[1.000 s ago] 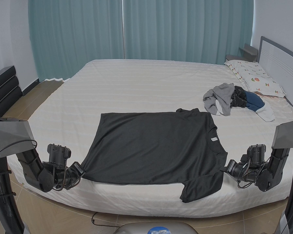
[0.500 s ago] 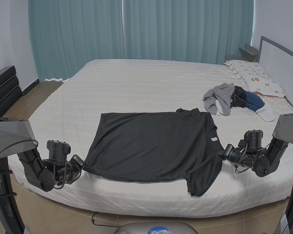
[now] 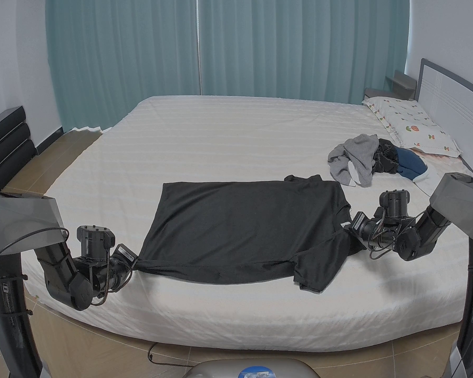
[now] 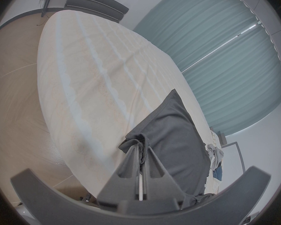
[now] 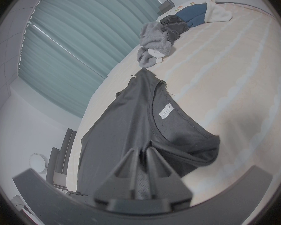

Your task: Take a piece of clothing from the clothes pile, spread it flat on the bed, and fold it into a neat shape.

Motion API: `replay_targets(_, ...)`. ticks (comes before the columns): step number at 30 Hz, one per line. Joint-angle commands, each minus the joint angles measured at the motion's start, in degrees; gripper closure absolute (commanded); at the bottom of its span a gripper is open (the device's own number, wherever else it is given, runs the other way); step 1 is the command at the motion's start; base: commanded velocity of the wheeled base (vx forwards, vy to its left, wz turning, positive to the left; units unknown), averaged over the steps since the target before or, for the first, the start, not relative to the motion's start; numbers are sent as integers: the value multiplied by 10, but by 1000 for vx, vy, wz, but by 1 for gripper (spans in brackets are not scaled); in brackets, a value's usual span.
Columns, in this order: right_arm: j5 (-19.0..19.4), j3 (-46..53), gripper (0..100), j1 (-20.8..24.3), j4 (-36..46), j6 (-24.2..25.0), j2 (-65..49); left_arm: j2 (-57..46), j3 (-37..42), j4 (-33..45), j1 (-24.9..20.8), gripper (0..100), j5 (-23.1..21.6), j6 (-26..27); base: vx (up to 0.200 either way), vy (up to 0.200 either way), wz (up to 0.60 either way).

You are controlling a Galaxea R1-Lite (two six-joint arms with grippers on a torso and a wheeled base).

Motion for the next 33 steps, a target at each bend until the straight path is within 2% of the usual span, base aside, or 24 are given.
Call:
replay_targets(1,0,-16,0,6,-1,0,33,13,-1,-2,-1,100,1,0,0,0,0)
replay_targets(8,5,13,0,-1,1,-4,-7,13,0,-2,-1,100,1,0,0,0,0)
replay_targets(15,48,108,0,1,3,-26,-78,13,0,-2,-1,100,0,0,0,0,0)
replay_targets(20,55,157,0,13,3,-47,-79,13,1,-2,-1,100,0,1,0,0,0)
replay_targets(33,47,137,0,73,7,-26,-17,12,2,-2,-1,100,-1,1,0,0,0)
